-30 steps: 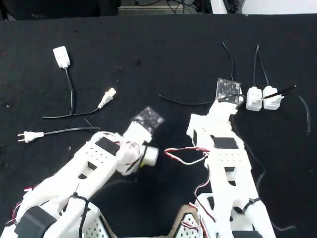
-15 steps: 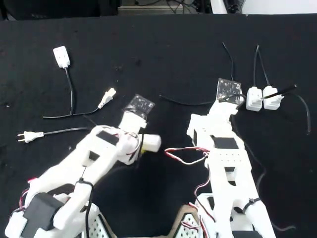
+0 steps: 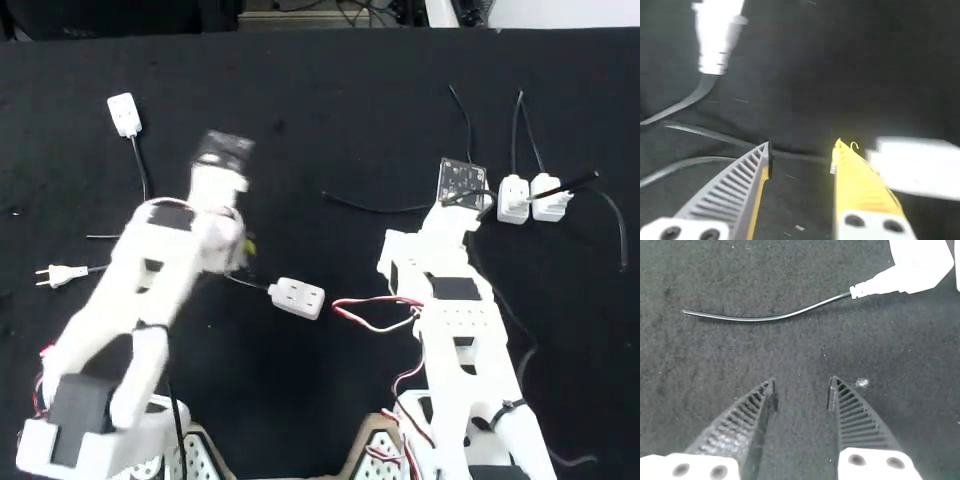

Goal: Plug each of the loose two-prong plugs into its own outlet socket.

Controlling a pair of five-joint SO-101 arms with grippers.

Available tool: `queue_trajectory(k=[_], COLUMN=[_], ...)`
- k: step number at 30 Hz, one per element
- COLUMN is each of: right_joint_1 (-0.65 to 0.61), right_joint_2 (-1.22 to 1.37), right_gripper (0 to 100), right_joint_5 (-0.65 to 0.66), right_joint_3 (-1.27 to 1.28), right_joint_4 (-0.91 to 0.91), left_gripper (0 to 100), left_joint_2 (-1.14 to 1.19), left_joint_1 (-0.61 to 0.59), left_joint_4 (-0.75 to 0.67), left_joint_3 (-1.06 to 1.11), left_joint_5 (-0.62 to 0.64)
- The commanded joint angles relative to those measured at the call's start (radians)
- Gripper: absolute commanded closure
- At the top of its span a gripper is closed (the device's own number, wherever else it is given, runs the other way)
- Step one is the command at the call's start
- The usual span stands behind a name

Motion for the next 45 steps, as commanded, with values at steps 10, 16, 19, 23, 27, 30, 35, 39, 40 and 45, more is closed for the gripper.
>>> queue_trajectory(k=[10, 16, 19, 23, 27, 30, 35, 39, 40, 45], right_joint_1=[0.012, 0.012, 0.012, 0.012, 0.012, 0.012, 0.012, 0.012, 0.012, 0.012], right_joint_2=[-0.033, -0.033, -0.033, -0.033, -0.033, -0.033, -0.033, -0.033, -0.033, -0.033], right_gripper=[83.2, 83.2, 83.2, 83.2, 83.2, 83.2, 83.2, 83.2, 83.2, 83.2], right_joint_5=[-0.005, -0.003, -0.003, -0.003, -0.002, -0.002, -0.002, -0.002, -0.002, -0.002], right_joint_3=[-0.062, -0.062, -0.062, -0.062, -0.067, -0.067, -0.067, -0.067, -0.067, -0.067], right_joint_4=[-0.008, -0.008, -0.008, -0.008, -0.008, -0.008, -0.008, -0.008, -0.008, -0.008], left_gripper=[80, 80, 80, 80, 80, 80, 80, 80, 80, 80], left_joint_2=[0.143, 0.236, 0.242, 0.198, 0.133, 0.106, 0.077, 0.026, 0.002, -0.184], left_joint_1=[0.059, 0.053, 0.039, 0.016, -0.045, -0.097, -0.147, -0.179, -0.188, -0.228], left_joint_4=[-0.121, -0.206, -0.137, 0.0, 0.081, 0.083, 0.057, 0.066, 0.066, 0.107], left_joint_3=[-0.042, -0.015, -0.002, 0.002, 0.002, 0.013, 0.108, 0.171, 0.177, 0.179], left_joint_5=[0.078, 0.072, 0.072, 0.071, 0.064, 0.002, -0.078, -0.143, -0.152, -0.169])
